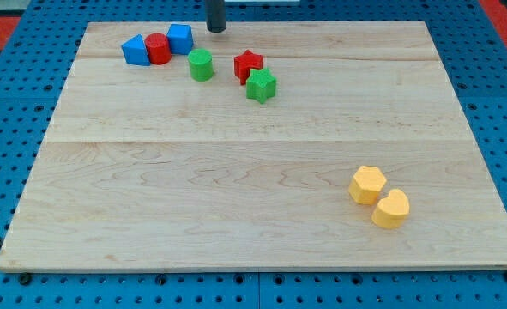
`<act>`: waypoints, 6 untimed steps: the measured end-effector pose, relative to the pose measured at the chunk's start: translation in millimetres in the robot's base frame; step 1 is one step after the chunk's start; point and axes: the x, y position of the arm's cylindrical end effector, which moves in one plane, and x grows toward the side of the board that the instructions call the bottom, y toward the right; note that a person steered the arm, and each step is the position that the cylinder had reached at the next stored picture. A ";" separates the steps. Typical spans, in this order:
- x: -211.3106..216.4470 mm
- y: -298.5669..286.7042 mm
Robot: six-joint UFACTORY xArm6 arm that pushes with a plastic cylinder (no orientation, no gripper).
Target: Push the blue cube to the bottom left of the green circle
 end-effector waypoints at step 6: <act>61.8 -133.5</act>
